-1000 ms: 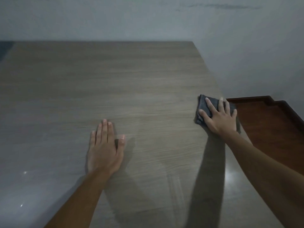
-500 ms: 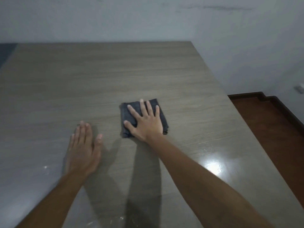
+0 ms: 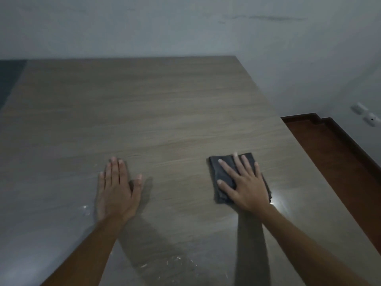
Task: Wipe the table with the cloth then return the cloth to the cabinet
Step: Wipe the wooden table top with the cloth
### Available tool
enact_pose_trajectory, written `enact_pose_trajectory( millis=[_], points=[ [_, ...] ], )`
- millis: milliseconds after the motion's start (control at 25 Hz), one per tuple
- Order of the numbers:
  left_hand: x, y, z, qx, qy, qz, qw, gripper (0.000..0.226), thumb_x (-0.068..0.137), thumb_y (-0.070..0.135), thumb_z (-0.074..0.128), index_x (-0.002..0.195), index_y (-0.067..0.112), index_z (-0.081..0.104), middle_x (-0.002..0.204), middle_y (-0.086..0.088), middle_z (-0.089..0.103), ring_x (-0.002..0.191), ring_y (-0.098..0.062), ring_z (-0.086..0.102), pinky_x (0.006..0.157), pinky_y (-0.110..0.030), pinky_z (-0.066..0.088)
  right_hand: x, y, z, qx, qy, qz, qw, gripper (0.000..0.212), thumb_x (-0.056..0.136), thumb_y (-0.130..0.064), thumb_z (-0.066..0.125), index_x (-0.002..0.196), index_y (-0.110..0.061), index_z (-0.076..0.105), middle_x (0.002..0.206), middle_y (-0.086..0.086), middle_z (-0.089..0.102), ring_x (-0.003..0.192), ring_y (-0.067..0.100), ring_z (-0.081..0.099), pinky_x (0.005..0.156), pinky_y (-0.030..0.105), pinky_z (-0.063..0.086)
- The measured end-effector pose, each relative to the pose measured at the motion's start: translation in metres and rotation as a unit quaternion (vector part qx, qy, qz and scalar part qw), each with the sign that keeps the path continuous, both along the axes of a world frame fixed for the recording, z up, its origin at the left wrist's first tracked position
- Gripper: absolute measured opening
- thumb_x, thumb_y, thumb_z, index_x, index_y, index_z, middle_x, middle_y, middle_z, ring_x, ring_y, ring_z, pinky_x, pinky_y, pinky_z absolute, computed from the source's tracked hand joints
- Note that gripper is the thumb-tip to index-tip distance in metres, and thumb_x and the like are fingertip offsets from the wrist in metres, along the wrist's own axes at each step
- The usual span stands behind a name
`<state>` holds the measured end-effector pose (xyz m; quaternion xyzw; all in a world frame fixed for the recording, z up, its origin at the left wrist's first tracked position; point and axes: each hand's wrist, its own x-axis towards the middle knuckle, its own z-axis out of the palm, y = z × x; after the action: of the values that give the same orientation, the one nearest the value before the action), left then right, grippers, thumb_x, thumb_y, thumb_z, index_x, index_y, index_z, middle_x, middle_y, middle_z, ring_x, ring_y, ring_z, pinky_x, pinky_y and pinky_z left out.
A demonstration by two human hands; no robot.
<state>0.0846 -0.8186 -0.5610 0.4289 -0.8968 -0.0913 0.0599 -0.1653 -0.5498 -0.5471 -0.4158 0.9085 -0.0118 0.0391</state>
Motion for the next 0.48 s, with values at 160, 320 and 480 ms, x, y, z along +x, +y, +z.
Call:
enact_pose_trajectory(
  millis=[160,320,480],
  points=[
    [0.0,0.0,-0.002,-0.017,-0.002,0.0,1.0,0.089,0.092,0.065,-0.011,0.158,0.006,0.003,0.166,-0.012,-0.001,0.154,-0.023,-0.001,0.124,-0.039,-0.005,-0.031,-0.058,0.003,0.015,-0.018,-0.102,0.994,0.076,0.088,-0.082,0.01,0.159,-0.053,0.003,0.173,0.004,0.0,0.158,0.03,0.0,0.124,0.061,0.002],
    [0.001,-0.003,-0.007,-0.021,-0.005,-0.005,1.0,0.089,0.093,0.065,-0.007,0.158,0.005,0.006,0.166,-0.013,0.003,0.154,-0.025,0.002,0.123,-0.039,-0.004,0.014,-0.126,0.0,0.007,-0.045,-0.077,0.996,0.072,0.096,-0.075,0.025,0.16,-0.05,0.004,0.172,0.009,-0.004,0.158,0.032,-0.005,0.123,0.061,-0.005],
    [0.002,-0.006,-0.01,-0.014,0.004,-0.011,1.0,0.09,0.093,0.061,-0.004,0.156,0.0,0.015,0.164,-0.018,0.011,0.153,-0.031,0.01,0.123,-0.046,0.003,0.101,-0.123,-0.003,-0.027,-0.074,0.052,0.996,0.073,0.094,-0.075,0.021,0.16,-0.047,0.011,0.172,0.008,-0.001,0.158,0.032,-0.003,0.123,0.059,-0.007]
  ],
)
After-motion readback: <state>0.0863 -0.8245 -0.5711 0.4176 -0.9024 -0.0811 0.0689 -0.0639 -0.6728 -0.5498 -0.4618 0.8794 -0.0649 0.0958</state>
